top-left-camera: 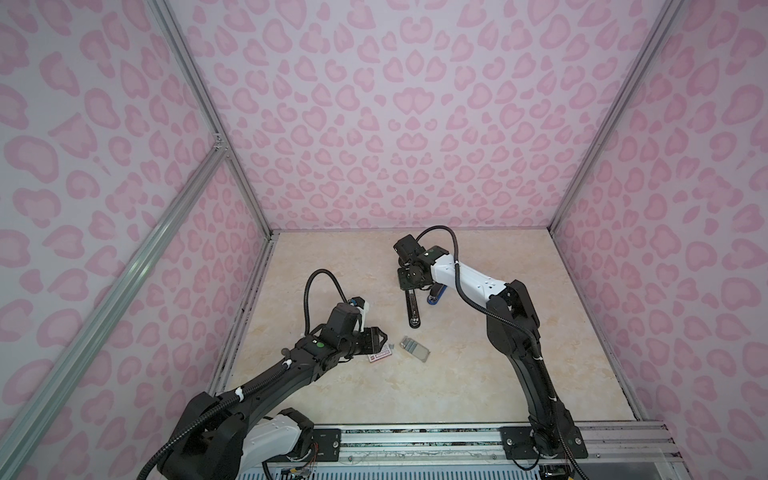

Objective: Load the staples into the stapler

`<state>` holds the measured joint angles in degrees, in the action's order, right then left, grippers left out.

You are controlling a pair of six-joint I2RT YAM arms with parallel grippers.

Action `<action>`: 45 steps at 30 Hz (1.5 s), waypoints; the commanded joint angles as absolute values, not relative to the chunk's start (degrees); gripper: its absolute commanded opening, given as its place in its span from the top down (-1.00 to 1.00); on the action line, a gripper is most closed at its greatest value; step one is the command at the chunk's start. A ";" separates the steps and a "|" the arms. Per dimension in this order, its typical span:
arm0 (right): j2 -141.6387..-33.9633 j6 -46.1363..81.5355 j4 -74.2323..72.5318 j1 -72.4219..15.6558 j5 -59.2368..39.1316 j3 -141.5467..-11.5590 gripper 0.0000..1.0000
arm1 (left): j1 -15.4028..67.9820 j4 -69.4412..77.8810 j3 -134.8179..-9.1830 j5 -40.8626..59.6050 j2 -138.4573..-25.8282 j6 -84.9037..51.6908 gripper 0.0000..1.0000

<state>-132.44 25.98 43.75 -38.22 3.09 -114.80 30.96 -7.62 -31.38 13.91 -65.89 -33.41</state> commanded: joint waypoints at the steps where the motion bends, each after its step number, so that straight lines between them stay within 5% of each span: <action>1: -133.08 26.52 43.03 -38.57 4.17 -113.79 0.75 | 30.94 -7.38 -31.18 13.62 -65.39 -33.68 -0.11; 13: -131.40 27.85 41.11 -39.66 5.80 -109.74 0.74 | 30.94 -7.36 -31.07 13.71 -65.65 -33.66 -0.11; 20: -128.96 27.91 40.47 -40.01 6.55 -108.57 0.39 | 30.94 -7.28 -30.93 13.62 -65.56 -33.72 -0.11; 45: -133.51 25.46 41.09 -38.76 -1.07 -113.27 0.32 | 30.94 -8.04 -31.66 13.18 -65.48 -33.75 -0.11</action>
<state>-133.19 25.30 40.64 -38.61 -0.51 -114.26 30.96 -7.64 -31.11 13.50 -65.34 -33.43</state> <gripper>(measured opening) 0.341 0.553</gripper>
